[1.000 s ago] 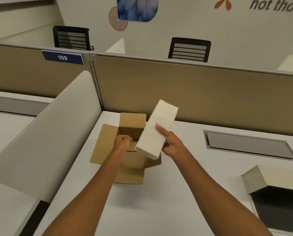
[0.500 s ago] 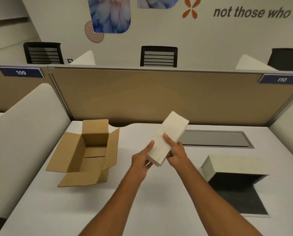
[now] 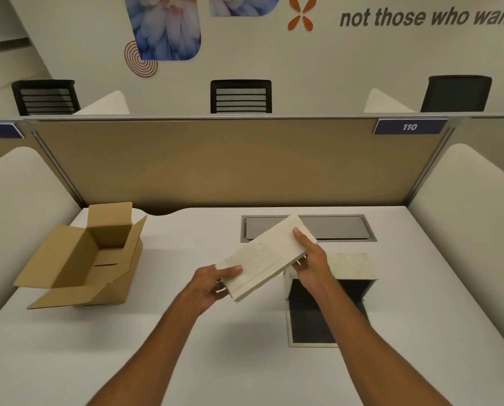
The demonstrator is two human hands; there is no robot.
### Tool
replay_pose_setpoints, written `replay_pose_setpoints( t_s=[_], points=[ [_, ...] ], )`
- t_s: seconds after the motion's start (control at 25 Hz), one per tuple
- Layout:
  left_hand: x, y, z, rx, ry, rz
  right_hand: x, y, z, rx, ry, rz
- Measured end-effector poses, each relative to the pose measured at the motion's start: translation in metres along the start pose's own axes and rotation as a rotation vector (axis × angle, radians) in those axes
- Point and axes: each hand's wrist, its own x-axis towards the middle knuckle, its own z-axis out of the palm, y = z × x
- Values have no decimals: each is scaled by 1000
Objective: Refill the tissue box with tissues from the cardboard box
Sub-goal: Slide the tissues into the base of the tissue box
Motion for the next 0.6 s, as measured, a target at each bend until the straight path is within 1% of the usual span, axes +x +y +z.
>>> replay_pose_setpoints(
  t_s=[0.12,0.2,0.48,0.6],
  points=[
    [-3,-11,11,-63,54,-9,-6,-15,-43,-199,-107,68],
    [-2,-18,19,-85,80,-21,-8,-19,-63,-297,-113,78],
    [1,-55,47,36,26,-97,-26,-13,-115,-399,18,84],
    [4,-72,58,72,-4,-140,-36,-7,-135,-422,126,90]
  ],
)
